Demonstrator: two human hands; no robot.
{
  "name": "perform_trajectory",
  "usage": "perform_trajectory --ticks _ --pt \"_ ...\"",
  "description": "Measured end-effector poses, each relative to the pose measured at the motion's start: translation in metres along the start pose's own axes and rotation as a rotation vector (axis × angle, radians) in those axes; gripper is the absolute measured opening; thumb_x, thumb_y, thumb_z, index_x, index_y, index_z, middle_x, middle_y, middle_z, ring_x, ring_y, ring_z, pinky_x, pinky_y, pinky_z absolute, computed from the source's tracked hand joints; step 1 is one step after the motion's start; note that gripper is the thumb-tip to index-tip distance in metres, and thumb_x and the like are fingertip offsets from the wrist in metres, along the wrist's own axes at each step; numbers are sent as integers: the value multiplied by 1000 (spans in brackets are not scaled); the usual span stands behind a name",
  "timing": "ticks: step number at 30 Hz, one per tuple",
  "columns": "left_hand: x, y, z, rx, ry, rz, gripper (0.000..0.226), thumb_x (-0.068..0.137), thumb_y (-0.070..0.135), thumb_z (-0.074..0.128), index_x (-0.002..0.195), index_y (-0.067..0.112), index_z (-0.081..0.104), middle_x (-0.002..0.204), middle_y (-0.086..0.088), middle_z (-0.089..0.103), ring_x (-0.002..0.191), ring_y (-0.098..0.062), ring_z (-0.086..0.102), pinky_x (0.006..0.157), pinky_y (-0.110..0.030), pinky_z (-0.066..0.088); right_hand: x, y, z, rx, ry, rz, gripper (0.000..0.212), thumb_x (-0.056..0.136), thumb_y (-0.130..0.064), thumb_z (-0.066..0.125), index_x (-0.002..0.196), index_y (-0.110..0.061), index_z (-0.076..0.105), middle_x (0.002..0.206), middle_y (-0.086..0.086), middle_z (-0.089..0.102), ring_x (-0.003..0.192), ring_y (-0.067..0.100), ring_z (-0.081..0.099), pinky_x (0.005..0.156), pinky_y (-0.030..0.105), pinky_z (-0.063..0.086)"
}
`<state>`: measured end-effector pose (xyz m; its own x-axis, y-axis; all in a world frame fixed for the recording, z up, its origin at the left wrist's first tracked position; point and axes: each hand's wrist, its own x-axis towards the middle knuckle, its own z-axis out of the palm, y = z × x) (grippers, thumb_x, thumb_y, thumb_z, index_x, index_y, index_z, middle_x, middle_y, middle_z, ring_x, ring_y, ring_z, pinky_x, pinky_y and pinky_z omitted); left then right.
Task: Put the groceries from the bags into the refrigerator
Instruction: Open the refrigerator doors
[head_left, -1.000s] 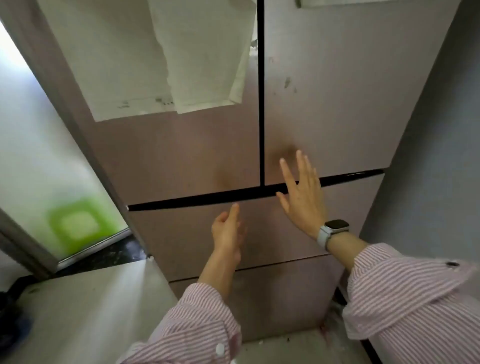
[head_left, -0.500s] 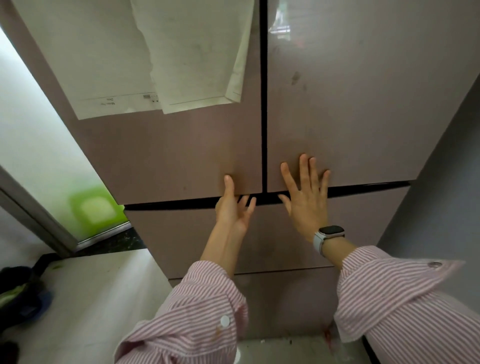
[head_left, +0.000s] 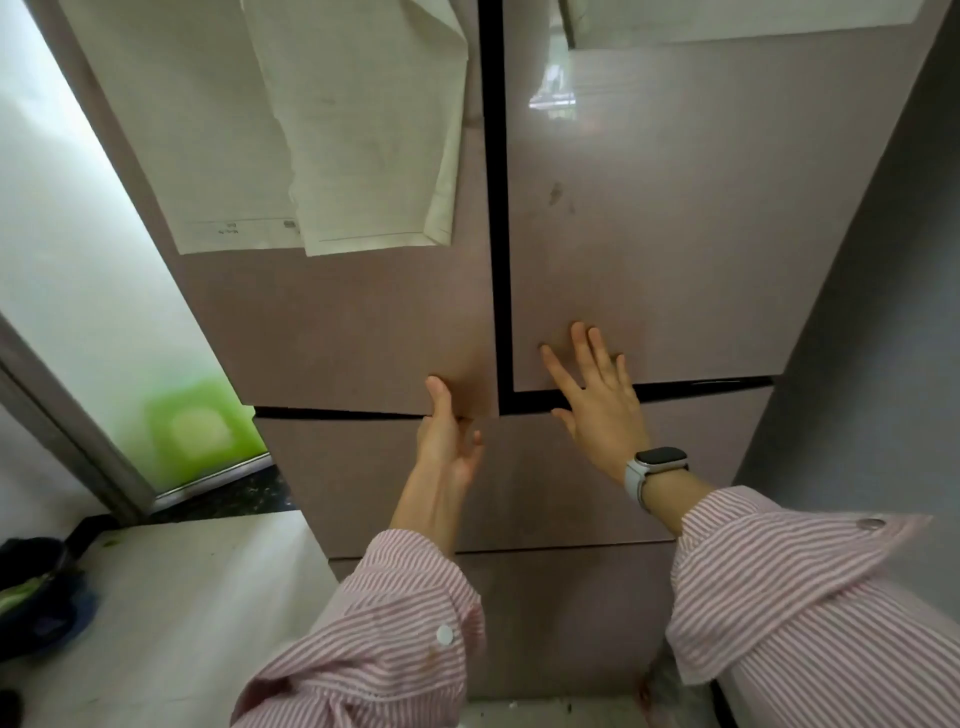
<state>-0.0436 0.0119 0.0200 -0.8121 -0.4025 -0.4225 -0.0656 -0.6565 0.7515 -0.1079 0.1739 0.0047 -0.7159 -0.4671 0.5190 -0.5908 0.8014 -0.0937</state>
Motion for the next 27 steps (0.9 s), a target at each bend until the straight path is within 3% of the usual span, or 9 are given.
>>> perform_trajectory --ticks 3,7,12,15,18,22,24,27 --pt "-8 -2 -17 20 1 -23 63 80 63 50 121 14 50 105 1 61 80 -10 55 41 -17 42 -3 -5 -2 22 -5 4 83 83 -18 64 143 -24 8 148 8 -12 137 29 -12 110 55 9" --pt "-25 1 -19 38 25 2 61 83 61 47 121 14 50 107 -2 60 83 -12 56 40 -17 41 -13 -6 -6 51 6 -7 74 86 -23 60 145 -24 15 150 7 -9 138 27 -10 111 54 15" --pt "-48 -4 -41 73 69 77 45 88 55 44 107 14 50 95 1 61 86 -15 55 66 -24 41 -5 -9 -15 92 -10 6 63 87 -21 58 142 -16 29 154 18 10 141 37 7 109 59 24" --pt "-64 2 -64 90 79 78 56 87 57 45 121 13 53 113 -2 63 97 -18 58 75 -25 45 -11 -38 -25 328 27 16 57 93 -21 47 144 -14 23 154 15 11 142 33 11 112 51 25" --pt "-83 7 -82 107 111 112 62 88 54 47 133 11 47 135 -12 51 119 -26 52 99 -34 40 -36 -86 -36 765 -19 -35 58 95 -24 39 145 -19 9 155 -3 3 142 11 5 117 32 12" --pt "-119 7 -100 254 207 363 60 86 46 56 137 17 42 130 -5 55 111 -19 57 94 -32 47 -62 -137 -37 829 9 -40 68 89 -40 33 141 -24 -8 152 -6 -16 141 8 -12 115 25 -4" --pt "-142 8 -107 454 328 617 56 90 38 54 140 25 33 139 1 43 123 -16 46 98 -30 40 -73 -152 -35 753 24 -54 71 86 -46 27 142 -22 -11 150 -4 -21 140 10 -17 114 27 -8" --pt "-170 15 -113 742 335 1045 51 93 28 52 140 24 34 141 1 39 127 -11 40 102 -30 40 -91 -172 -33 639 78 -116 70 88 -41 29 145 -20 -5 152 1 -17 142 18 -16 115 37 -4"
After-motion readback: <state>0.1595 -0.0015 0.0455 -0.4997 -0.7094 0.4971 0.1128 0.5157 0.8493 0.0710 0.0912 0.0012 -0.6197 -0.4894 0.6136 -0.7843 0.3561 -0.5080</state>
